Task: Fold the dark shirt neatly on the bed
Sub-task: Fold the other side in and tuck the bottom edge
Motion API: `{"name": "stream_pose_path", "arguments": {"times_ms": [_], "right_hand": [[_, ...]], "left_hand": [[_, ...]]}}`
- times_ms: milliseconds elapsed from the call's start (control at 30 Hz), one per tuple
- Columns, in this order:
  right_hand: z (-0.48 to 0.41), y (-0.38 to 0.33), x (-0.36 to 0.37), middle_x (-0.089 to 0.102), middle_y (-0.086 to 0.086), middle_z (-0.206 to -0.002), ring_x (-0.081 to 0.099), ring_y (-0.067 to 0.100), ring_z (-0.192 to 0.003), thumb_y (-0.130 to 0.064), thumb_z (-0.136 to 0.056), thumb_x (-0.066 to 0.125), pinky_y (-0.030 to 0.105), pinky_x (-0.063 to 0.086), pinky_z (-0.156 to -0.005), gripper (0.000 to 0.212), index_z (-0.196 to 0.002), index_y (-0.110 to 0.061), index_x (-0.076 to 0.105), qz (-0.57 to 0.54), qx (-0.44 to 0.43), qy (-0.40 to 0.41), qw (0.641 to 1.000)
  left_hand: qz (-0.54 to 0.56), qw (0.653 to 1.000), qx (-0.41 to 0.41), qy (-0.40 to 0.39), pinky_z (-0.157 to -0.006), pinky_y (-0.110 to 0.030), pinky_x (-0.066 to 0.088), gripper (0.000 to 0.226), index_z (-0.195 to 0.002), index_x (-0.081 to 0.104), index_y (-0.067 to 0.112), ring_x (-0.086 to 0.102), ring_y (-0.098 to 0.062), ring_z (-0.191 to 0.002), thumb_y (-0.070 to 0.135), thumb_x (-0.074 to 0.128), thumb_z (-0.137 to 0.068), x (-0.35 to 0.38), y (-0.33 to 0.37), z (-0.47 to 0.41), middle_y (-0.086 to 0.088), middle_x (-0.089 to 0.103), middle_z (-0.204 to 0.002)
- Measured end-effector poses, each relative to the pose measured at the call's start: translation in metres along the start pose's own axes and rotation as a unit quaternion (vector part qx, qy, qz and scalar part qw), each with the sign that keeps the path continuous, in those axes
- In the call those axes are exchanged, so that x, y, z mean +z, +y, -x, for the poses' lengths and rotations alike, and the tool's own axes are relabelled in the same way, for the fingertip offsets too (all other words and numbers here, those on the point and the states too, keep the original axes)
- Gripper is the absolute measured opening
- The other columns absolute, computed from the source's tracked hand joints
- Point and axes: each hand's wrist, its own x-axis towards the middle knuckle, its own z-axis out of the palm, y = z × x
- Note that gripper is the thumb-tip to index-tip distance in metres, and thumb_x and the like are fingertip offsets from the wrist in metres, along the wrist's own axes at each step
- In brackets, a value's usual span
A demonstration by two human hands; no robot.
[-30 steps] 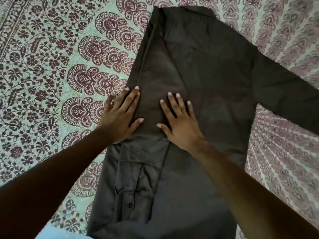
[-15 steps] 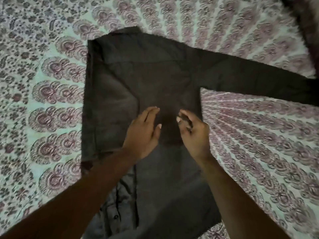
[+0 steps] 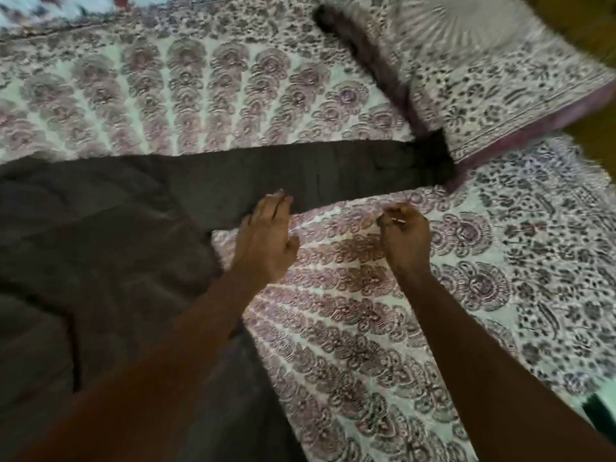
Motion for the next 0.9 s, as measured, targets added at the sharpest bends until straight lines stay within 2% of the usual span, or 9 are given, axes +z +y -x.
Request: {"name": "stream_pose_path", "arguments": {"times_ms": [233, 333, 467, 600, 633, 700, 800, 833, 900], "right_hand": [[-0.111, 0.028, -0.004, 0.073, 0.013, -0.116, 0.062, 0.033, -0.120, -0.070, -0.058, 0.058, 0.049, 0.047, -0.108, 0.071, -0.114, -0.031, 0.074, 0.079, 0.082, 0.026, 0.993], [-0.132, 0.022, 0.005, 0.070, 0.008, -0.125, 0.056, 0.030, -0.126, -0.062, -0.072, 0.072, 0.046, 0.038, -0.115, 0.061, -0.122, -0.027, 0.071, 0.039, 0.135, 0.034, 0.990], [-0.133, 0.015, 0.012, 0.069, 0.016, -0.123, 0.064, 0.030, -0.112, -0.043, -0.077, 0.076, 0.040, 0.048, -0.106, 0.054, -0.119, -0.010, 0.071, -0.041, 0.125, 0.062, 0.989], [-0.078, -0.007, 0.024, 0.056, 0.017, -0.136, 0.054, 0.019, -0.119, -0.023, -0.093, 0.071, 0.006, 0.037, -0.103, 0.045, -0.132, -0.001, 0.064, 0.028, -0.052, 0.039, 0.997], [-0.059, -0.013, 0.032, 0.055, 0.017, -0.136, 0.053, 0.018, -0.118, -0.023, -0.095, 0.067, 0.010, 0.042, -0.102, 0.044, -0.132, -0.001, 0.064, 0.045, -0.106, 0.011, 0.993], [-0.022, -0.018, 0.051, 0.055, 0.019, -0.138, 0.054, 0.026, -0.123, -0.031, -0.096, 0.059, 0.041, 0.052, -0.103, 0.045, -0.133, -0.005, 0.064, 0.073, -0.187, -0.058, 0.978], [0.032, -0.019, 0.083, 0.055, 0.018, -0.141, 0.047, 0.026, -0.129, -0.031, -0.092, 0.054, 0.047, 0.041, -0.102, 0.045, -0.132, -0.013, 0.065, 0.155, -0.335, -0.134, 0.919], [0.043, -0.022, 0.084, 0.056, 0.016, -0.141, 0.050, 0.026, -0.128, -0.029, -0.090, 0.056, 0.048, 0.042, -0.099, 0.044, -0.131, -0.015, 0.066, 0.184, -0.372, -0.154, 0.897], [0.076, -0.028, 0.107, 0.057, 0.012, -0.140, 0.057, 0.029, -0.126, -0.024, -0.086, 0.060, 0.052, 0.044, -0.092, 0.044, -0.129, -0.017, 0.068, 0.195, -0.428, -0.193, 0.861]], "left_hand": [[-0.035, 0.990, -0.074, -0.111, -0.124, -0.059, 0.019, 0.090, -0.165, 0.010, 0.029, 0.003, -0.024, -0.161, 0.056, 0.061, -0.096, 0.018, -0.006, -0.043, 0.008, -0.005, -0.175], [-0.025, 0.992, -0.073, -0.096, -0.122, -0.060, 0.020, 0.089, -0.165, 0.011, 0.033, 0.003, -0.022, -0.161, 0.060, 0.060, -0.095, 0.022, -0.011, -0.040, 0.012, -0.003, -0.174], [-0.011, 0.992, -0.077, -0.097, -0.121, -0.061, 0.021, 0.091, -0.163, 0.013, 0.036, 0.002, -0.018, -0.161, 0.061, 0.064, -0.092, 0.019, -0.013, -0.042, 0.014, -0.001, -0.174], [0.066, 0.990, -0.081, -0.096, -0.124, -0.056, 0.020, 0.081, -0.162, 0.024, 0.031, 0.009, -0.020, -0.160, 0.051, 0.066, -0.095, 0.018, -0.014, -0.044, 0.009, 0.009, -0.174], [0.143, 0.984, -0.085, -0.067, -0.123, -0.048, 0.026, 0.070, -0.159, 0.032, 0.026, 0.019, -0.023, -0.158, 0.046, 0.063, -0.099, 0.014, -0.013, -0.043, 0.003, 0.021, -0.172], [0.400, 0.903, -0.155, 0.013, -0.109, -0.029, 0.043, 0.052, -0.154, 0.042, 0.018, 0.046, -0.024, -0.143, 0.041, 0.048, -0.107, -0.007, -0.005, -0.039, -0.008, 0.048, -0.156], [0.667, 0.689, -0.284, 0.003, -0.096, -0.042, 0.053, 0.060, -0.150, 0.041, 0.028, 0.064, -0.030, -0.122, 0.063, 0.040, -0.102, -0.040, -0.011, -0.032, -0.011, 0.065, -0.136], [0.683, 0.664, -0.305, -0.006, -0.094, -0.050, 0.055, 0.061, -0.142, 0.050, 0.027, 0.067, -0.033, -0.116, 0.067, 0.052, -0.096, -0.048, -0.011, -0.032, -0.010, 0.068, -0.129], [0.666, 0.670, -0.325, 0.033, -0.086, -0.054, 0.060, 0.040, -0.122, 0.065, 0.017, 0.072, -0.031, -0.100, 0.039, 0.076, -0.090, -0.058, -0.038, -0.015, -0.007, 0.075, -0.107]]}}
